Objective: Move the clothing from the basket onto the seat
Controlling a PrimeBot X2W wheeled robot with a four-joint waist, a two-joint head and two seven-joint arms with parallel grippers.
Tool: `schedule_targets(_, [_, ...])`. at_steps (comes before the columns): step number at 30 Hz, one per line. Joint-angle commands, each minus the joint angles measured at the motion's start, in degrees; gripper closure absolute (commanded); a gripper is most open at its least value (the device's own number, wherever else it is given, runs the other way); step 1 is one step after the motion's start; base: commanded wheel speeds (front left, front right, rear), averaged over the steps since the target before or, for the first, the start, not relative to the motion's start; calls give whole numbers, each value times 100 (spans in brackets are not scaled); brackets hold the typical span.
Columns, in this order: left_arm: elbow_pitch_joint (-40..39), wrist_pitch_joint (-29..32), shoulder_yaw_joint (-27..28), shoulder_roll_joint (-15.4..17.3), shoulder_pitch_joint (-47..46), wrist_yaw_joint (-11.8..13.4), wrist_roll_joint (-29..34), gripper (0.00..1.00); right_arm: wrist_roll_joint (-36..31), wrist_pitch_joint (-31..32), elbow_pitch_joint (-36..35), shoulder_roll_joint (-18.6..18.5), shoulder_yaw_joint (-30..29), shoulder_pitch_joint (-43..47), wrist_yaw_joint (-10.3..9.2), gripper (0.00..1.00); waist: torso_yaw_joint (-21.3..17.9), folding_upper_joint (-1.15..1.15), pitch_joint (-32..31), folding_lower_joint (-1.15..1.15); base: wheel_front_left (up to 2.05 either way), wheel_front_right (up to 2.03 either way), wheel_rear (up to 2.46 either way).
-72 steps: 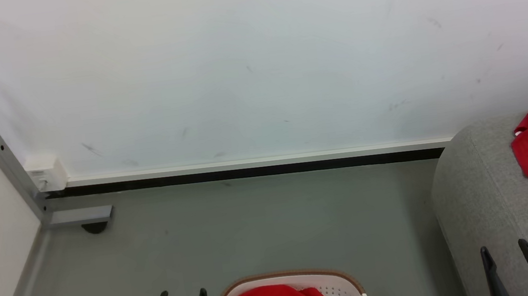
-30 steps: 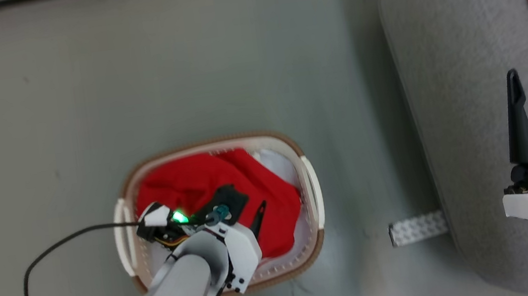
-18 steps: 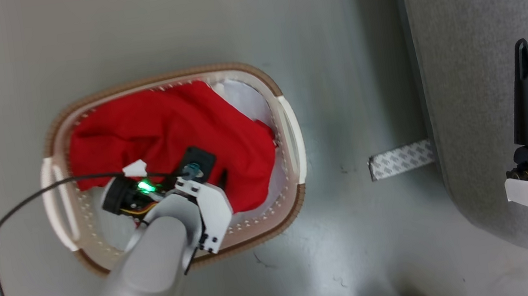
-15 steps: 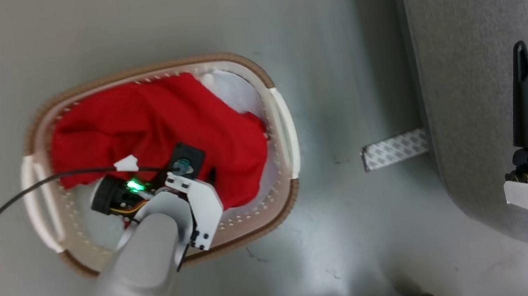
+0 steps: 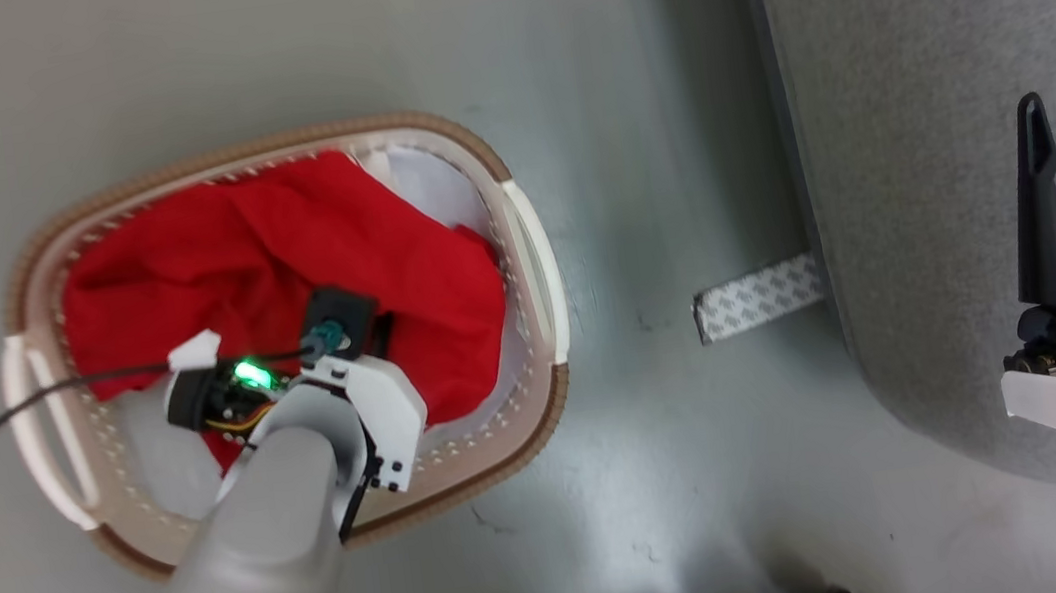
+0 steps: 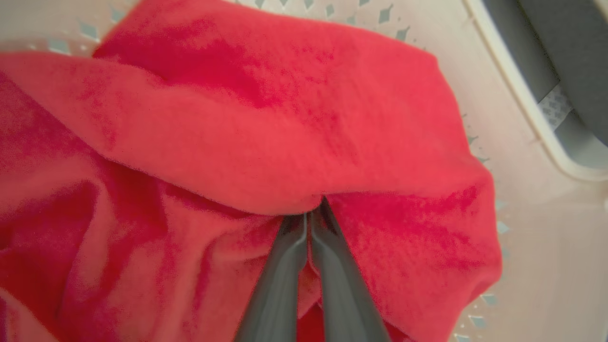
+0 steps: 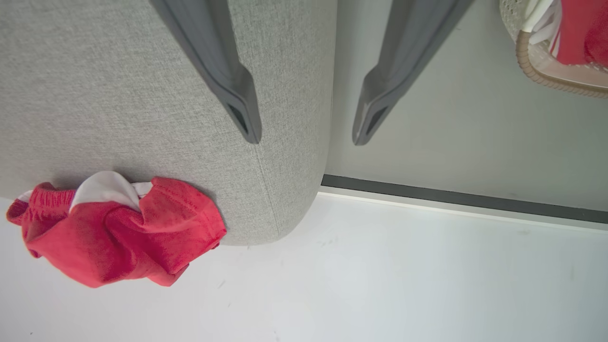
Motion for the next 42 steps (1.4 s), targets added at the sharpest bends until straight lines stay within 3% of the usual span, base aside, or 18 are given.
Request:
schedule_targets(1, [26,-67,22,17,93,-5,-104,100,35,3,37,3,0,-8,-14,0,89,0,-217,-1,0,0,0])
schedule_targets(11, [-515,-509,340,-159,1199,-124,-759,100,45,3,566,-1,93,278,-14,0,584,0,-2125,-1,0,0,0])
schedule_targets(20, [-2164,-502,502,-132,2508,55,-1001,100,-23,4,981,-2,77,1049,-14,0,1100,0,-3891,-1,0,0,0])
schedule_targets(27, [-3514,-386,602,45,3255,300,-1157,100,-114,3,1224,-2,294,1660,-14,0,1245,0,-4872,-1,0,0,0])
schedule_targets(35, [-5391,312,752,439,3858,646,-1203,100,-48,3,1320,-5,635,2102,-15,0,1230,0,-5333,-1,0,0,0])
schedule_targets(42, [-6324,773,788,695,4190,816,-1206,100,76,4,1317,-106,1069,2188,-15,0,1154,0,-5455,-1,0,0,0])
